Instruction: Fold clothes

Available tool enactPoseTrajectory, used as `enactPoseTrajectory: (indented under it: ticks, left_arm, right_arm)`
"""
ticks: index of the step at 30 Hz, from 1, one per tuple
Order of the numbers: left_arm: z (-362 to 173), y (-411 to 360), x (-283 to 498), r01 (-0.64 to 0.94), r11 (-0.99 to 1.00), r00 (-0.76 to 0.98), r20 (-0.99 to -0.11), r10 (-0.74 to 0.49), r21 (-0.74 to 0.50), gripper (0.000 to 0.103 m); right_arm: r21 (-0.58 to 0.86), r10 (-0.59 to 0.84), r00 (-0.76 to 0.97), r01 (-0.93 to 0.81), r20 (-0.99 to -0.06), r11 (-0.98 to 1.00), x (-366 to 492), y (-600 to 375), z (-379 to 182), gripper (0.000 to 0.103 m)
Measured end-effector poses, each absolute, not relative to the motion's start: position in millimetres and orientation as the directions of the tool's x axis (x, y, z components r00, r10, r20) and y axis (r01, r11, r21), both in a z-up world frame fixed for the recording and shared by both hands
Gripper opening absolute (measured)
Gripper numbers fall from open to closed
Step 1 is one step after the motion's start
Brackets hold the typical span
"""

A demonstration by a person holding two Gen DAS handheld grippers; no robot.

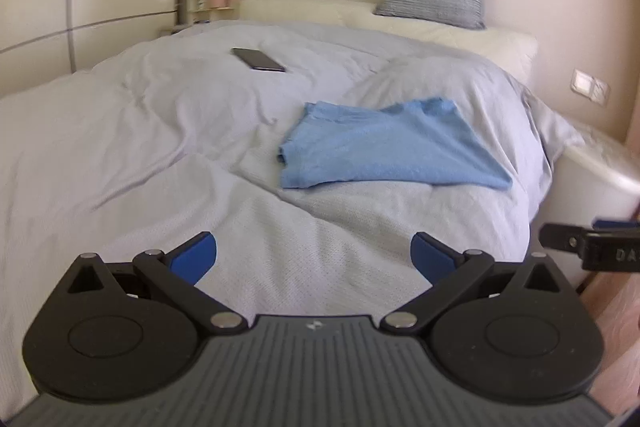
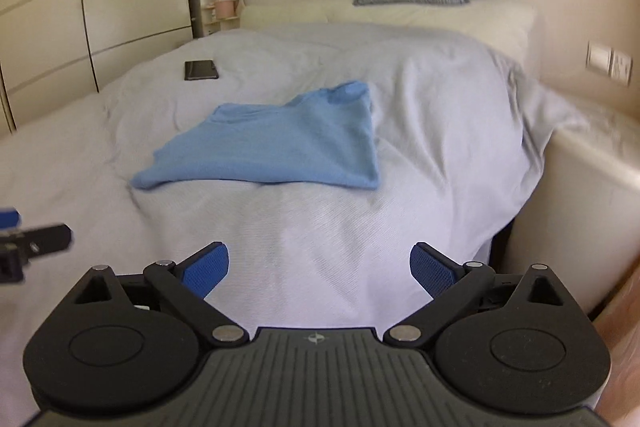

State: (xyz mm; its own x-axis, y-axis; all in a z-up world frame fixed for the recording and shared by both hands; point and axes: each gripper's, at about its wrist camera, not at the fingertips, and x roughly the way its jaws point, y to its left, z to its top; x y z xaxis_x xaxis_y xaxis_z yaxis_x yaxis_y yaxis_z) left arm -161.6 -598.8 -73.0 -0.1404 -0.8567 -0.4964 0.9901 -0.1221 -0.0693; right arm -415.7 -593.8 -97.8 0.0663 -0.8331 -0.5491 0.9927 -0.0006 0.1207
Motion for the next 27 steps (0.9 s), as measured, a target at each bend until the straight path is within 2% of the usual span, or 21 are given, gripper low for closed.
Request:
enactPoseTrajectory:
  ticks: [3,8,12,24,27]
  left_arm:
    - [-67,-590,-157,0.985,-0.131,-0.171,-0.49,-0.855,-0.117,0.102]
    - [-59,-574,-162,0.984,-0.173,-0.175,-0.499,-0.848,-0.051,0.102]
    - [-54,-556,-162,0.989,-0.149,-0.138,-0.463,-0.876,-0.012,0.102]
    - [-43,-545,-175,0.989,-0.145,-0.131,-0.542,-0.83,-0.017,0.102]
    - [-34,-543,-179,0.99,-0.14,-0.124,-0.537,-0.834,-0.012,0.102]
  right_arm:
    - [0.157,-0.82,0.069,0.987,-0.568,-0.025,-414,-586,-86,0.101]
    - [0.192,-0.79,0.065,0.979,-0.609,-0.068,-414,-573,-75,0.101]
    - [0.134,-0.793,0.013,0.987,-0.609,-0.087,-409,-560,-66,0.101]
    - [0.112,-0.82,-0.013,0.989,-0.572,-0.095,-409,-535,-47,0.101]
    - [0.113,-0.825,-0.02,0.988,-0.564,-0.101,-412,-530,-42,0.101]
